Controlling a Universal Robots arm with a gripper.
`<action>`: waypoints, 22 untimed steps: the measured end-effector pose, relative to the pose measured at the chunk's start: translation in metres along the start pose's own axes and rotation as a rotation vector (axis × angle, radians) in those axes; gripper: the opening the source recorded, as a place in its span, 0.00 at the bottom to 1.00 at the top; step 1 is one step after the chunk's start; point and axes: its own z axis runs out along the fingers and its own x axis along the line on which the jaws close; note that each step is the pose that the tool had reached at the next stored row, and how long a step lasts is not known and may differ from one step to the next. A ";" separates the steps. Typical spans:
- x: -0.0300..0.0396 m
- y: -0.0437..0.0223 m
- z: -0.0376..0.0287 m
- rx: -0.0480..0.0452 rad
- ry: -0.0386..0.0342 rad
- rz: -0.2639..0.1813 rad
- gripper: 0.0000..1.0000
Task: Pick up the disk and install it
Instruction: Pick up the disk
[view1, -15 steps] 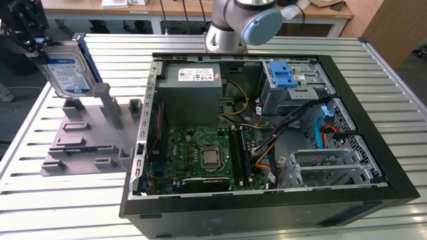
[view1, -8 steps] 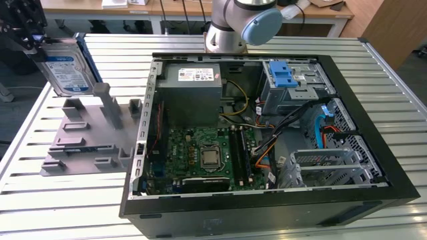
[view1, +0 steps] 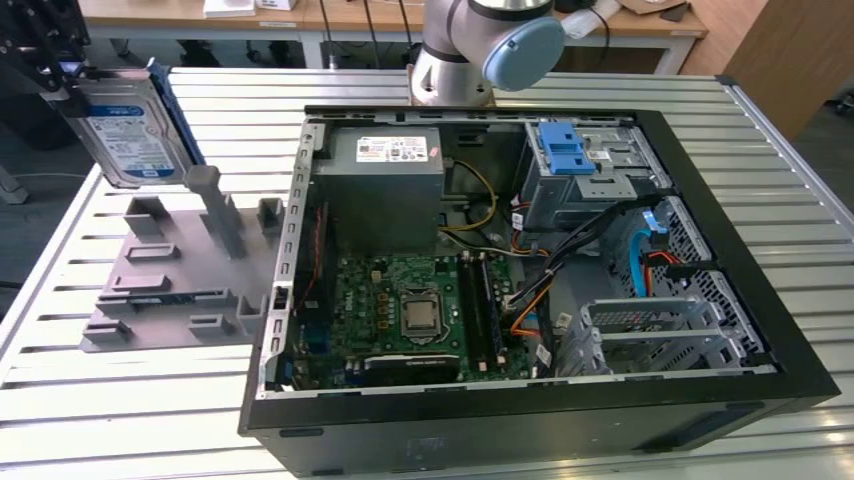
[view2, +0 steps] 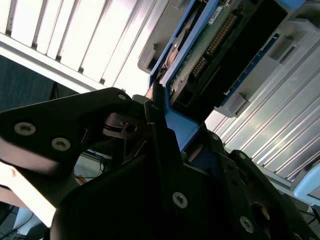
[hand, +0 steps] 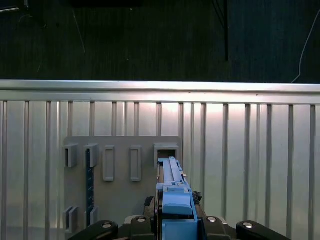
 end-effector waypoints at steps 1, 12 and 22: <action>0.0000 0.0000 -0.0009 0.0001 0.0000 0.000 0.36; -0.0001 -0.0001 -0.0109 0.0000 0.0000 0.000 0.36; -0.0001 -0.0003 -0.0211 0.0001 0.0000 0.000 0.36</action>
